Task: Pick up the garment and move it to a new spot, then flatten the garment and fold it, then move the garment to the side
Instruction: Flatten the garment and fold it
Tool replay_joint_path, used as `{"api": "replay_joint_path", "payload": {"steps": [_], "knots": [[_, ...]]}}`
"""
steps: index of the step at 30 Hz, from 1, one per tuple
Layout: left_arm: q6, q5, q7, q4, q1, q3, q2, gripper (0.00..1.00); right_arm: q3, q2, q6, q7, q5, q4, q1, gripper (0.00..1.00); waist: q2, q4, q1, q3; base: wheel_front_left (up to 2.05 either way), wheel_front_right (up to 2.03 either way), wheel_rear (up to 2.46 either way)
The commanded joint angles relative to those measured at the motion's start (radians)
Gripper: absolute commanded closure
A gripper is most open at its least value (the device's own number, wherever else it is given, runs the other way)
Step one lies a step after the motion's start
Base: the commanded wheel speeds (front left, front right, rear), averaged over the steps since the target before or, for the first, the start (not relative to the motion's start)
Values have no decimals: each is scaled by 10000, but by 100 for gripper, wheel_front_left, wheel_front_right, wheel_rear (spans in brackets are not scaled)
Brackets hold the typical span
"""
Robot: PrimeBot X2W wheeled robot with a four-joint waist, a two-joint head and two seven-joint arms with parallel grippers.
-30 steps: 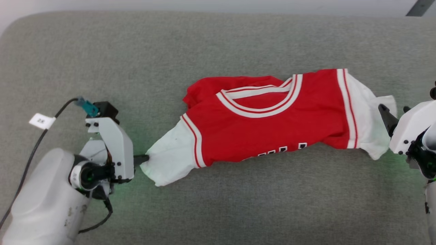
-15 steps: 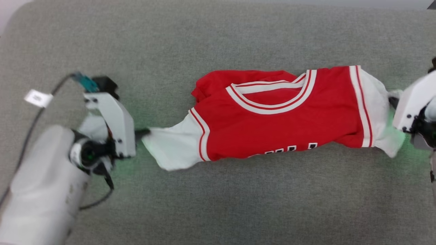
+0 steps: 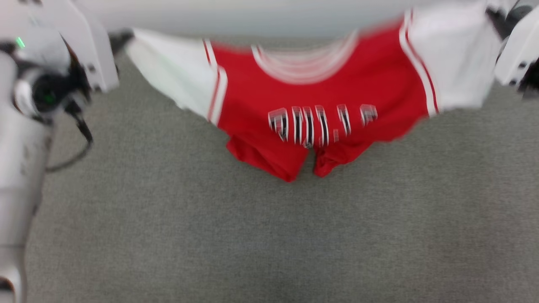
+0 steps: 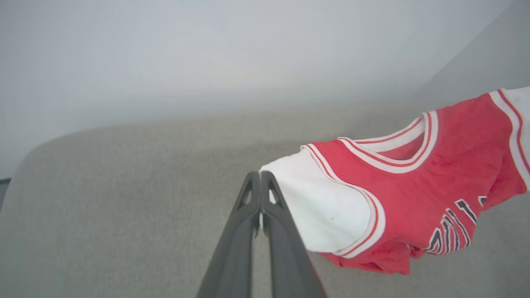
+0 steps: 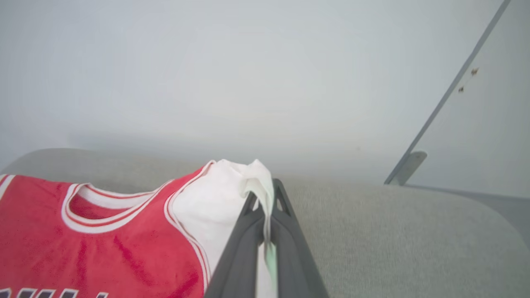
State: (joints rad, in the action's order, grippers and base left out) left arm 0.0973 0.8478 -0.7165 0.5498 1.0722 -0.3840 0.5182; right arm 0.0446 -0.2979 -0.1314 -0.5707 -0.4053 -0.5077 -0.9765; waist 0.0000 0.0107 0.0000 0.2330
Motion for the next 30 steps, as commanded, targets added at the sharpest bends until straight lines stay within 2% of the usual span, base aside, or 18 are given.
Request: {"api": "replay_joint_path", "payload": {"steps": [1,8,19,24,30], "knots": [[81,-140,144,-46,408,38,77,100,130,-110,15,142,-72,244,-291,100,0,-197,0,-305,0,0,0],[170,-553,858,36,1872,18,114,100,290,20,15,743,-356,687,-1315,100,0,-296,0,-696,0,0,0],[289,-848,1706,597,3273,-195,189,100,674,165,15,1085,-695,389,-2491,100,0,-343,0,-897,0,0,0],[326,-924,2088,803,3679,-351,233,100,792,120,15,1368,-644,38,-2949,100,0,-334,0,-547,0,0,0],[324,-1183,2897,1279,4473,-588,21,100,984,31,15,2336,-134,-669,-3747,100,0,-309,0,408,0,0,0]]}}
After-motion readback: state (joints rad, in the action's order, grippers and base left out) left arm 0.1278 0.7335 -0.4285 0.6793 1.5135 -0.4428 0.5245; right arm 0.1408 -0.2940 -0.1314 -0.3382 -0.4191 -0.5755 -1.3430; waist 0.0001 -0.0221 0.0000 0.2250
